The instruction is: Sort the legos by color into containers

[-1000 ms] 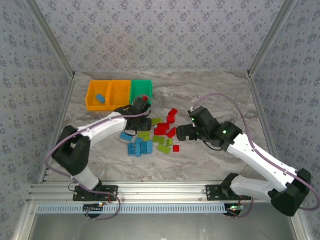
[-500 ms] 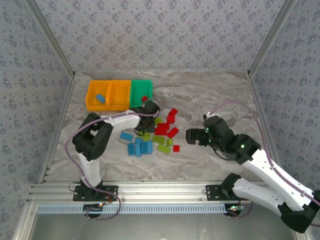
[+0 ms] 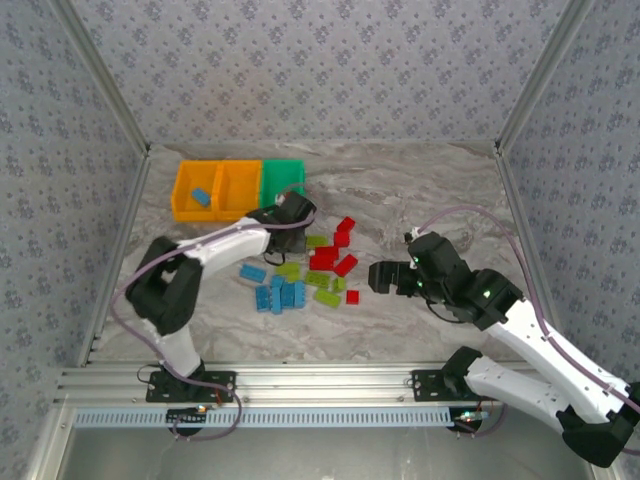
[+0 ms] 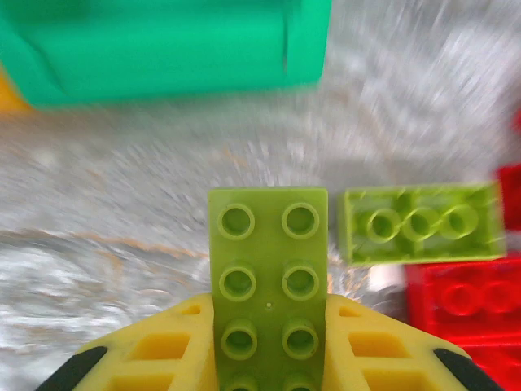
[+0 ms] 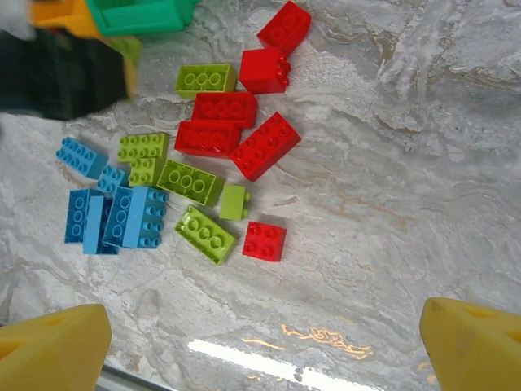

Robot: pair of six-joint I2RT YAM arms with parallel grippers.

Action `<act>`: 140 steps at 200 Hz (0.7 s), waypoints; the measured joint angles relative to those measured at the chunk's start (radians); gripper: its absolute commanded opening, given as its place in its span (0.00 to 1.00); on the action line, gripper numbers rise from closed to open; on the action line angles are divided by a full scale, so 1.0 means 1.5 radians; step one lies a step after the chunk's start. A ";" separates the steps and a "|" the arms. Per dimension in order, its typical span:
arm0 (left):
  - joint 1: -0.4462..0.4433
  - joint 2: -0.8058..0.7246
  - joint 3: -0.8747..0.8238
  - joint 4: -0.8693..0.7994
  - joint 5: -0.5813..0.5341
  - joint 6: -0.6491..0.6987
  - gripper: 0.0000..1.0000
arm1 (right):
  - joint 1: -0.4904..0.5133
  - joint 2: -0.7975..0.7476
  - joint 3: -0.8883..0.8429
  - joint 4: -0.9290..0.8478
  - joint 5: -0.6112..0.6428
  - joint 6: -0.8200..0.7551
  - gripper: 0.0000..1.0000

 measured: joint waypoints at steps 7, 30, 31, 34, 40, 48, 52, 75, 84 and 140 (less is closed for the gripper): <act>0.009 -0.035 0.000 0.004 -0.007 0.009 0.27 | 0.000 0.001 0.000 0.005 0.000 0.000 1.00; 0.076 -0.107 0.022 0.019 -0.027 0.037 0.26 | 0.000 0.005 0.000 0.019 0.000 0.000 1.00; 0.079 -0.108 0.023 0.019 -0.027 0.038 0.26 | 0.000 0.005 0.000 0.020 0.000 0.000 1.00; 0.089 -0.108 0.029 0.022 -0.030 0.042 0.26 | 0.000 0.006 0.000 0.021 0.000 0.000 1.00; 0.113 -0.105 0.043 0.030 -0.034 0.050 0.26 | 0.000 0.007 0.000 0.023 -0.001 0.000 1.00; 0.143 -0.091 0.060 0.039 -0.036 0.060 0.27 | 0.000 0.009 0.000 0.027 -0.001 0.002 1.00; 0.156 -0.084 0.067 0.041 -0.035 0.063 0.26 | 0.000 0.010 0.000 0.028 -0.002 0.003 1.00; 0.225 -0.007 0.119 0.052 -0.024 0.079 0.27 | 0.000 0.010 0.000 0.029 -0.005 0.010 1.00; 0.245 0.036 0.146 0.051 -0.015 0.083 0.28 | 0.000 0.010 0.000 0.029 -0.006 0.015 1.00; 0.293 0.222 0.288 0.014 0.052 0.099 0.48 | 0.000 0.002 -0.008 0.019 -0.006 0.038 1.00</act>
